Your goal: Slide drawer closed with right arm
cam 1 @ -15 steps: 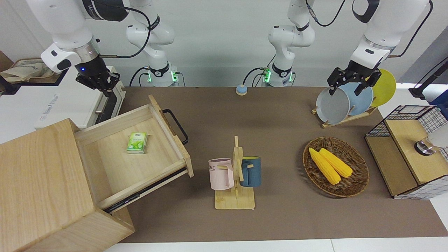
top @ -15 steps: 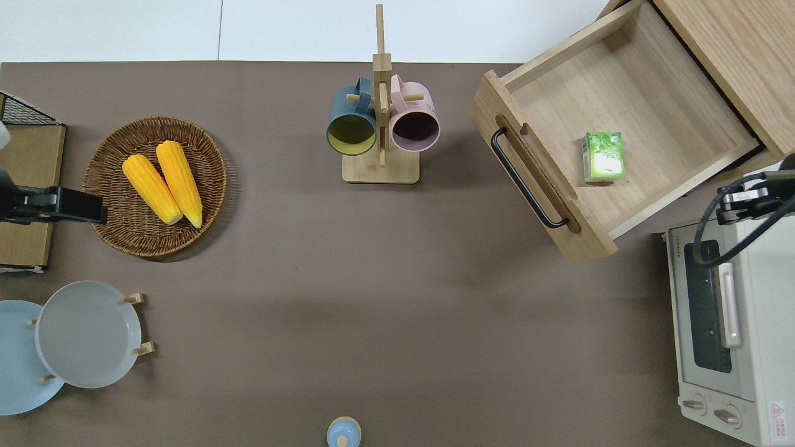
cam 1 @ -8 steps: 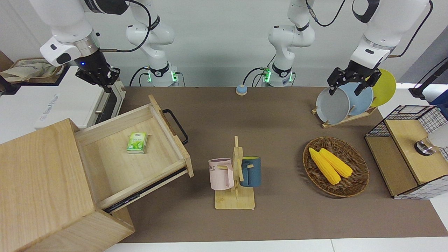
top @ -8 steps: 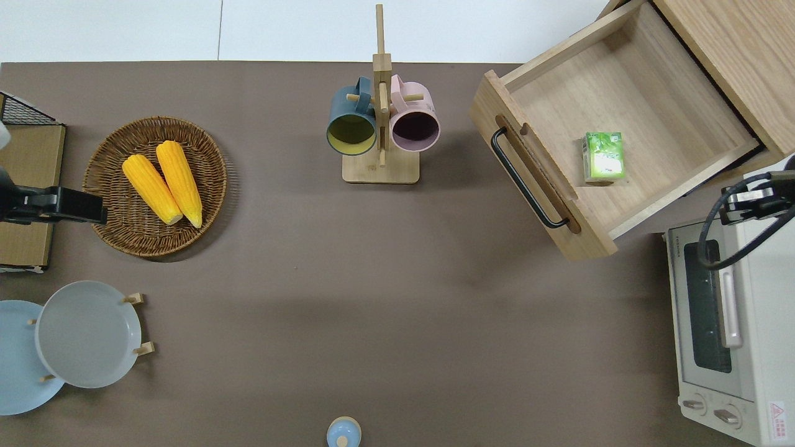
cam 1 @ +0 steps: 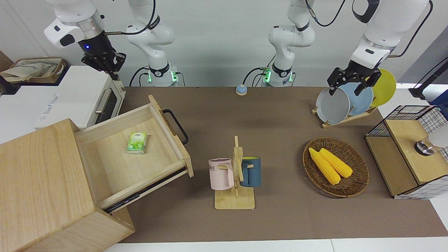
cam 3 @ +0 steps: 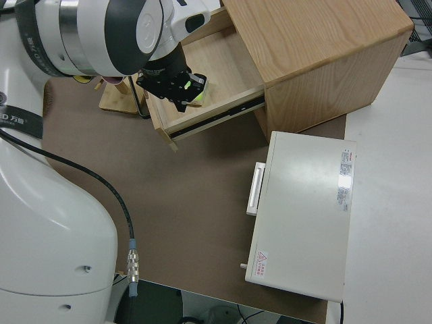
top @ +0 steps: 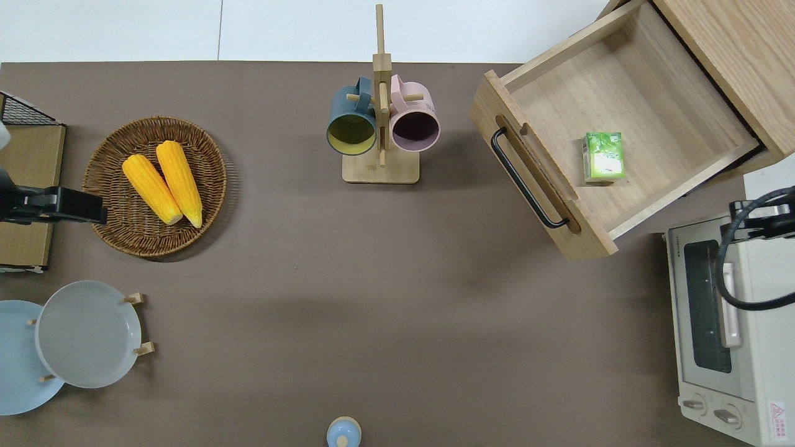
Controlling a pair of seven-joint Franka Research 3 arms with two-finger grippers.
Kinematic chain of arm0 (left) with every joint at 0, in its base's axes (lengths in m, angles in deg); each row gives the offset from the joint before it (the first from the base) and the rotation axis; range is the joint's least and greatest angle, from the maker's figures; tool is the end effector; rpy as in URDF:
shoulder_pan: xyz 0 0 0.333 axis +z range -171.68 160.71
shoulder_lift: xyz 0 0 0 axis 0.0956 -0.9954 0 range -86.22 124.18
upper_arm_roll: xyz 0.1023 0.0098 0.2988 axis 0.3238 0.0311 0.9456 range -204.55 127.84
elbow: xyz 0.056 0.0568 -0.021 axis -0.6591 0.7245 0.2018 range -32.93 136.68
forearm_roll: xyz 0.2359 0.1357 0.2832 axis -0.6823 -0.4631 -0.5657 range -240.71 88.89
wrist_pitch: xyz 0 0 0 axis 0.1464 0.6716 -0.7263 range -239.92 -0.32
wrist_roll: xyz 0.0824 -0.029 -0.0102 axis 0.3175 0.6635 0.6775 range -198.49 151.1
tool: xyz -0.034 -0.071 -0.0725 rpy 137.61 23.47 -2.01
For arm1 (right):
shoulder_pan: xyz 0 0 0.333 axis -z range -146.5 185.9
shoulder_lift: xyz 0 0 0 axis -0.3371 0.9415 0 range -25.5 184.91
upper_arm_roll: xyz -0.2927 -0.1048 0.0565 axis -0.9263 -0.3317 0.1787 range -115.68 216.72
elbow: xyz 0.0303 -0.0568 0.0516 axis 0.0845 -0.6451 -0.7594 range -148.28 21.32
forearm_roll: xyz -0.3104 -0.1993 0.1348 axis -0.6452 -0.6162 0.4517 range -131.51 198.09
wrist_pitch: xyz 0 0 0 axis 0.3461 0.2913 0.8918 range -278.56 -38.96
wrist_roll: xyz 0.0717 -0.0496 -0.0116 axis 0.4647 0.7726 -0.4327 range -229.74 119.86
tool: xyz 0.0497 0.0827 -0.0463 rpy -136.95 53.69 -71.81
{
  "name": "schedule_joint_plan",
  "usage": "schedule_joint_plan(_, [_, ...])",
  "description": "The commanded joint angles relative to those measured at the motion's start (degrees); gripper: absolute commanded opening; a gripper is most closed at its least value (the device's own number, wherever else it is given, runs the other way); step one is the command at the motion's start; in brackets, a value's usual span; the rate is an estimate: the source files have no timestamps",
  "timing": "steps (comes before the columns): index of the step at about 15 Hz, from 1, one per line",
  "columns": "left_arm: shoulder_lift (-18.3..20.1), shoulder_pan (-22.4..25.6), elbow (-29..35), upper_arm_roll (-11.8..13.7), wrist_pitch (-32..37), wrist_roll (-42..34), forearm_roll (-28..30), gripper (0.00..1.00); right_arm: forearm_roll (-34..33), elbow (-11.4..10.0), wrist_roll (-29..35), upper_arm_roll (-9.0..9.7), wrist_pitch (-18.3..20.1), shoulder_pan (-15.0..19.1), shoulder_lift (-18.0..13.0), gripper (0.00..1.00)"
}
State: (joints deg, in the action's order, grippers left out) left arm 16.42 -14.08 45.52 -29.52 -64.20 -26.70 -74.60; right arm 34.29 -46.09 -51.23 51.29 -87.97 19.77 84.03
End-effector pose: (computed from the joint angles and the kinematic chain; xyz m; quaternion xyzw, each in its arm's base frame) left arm 0.5672 -0.0023 0.6383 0.9996 -0.0246 0.0125 0.0076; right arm 0.5455 0.0085 0.6865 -0.9990 0.0242 0.0372 0.0076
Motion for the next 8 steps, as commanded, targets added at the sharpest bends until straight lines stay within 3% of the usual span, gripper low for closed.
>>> schedule_joint_plan(1, [-0.69,-0.99,-1.12,0.92,-0.04,-0.33,-0.78,1.0,2.25,0.2,6.47,0.64,0.82,-2.25,-1.95,0.0])
schedule_joint_plan(5, [-0.69,-0.99,-1.12,0.92,-0.04,-0.33,-0.78,1.0,3.3,0.2,16.75,0.9,-0.4,-6.74,-1.6,0.0])
schedule_joint_plan(8, [-0.69,-0.99,-1.12,0.92,-0.04,-0.33,-0.87,1.0,5.41,0.2,25.79,1.16,-3.74,-9.99,-1.07,0.0])
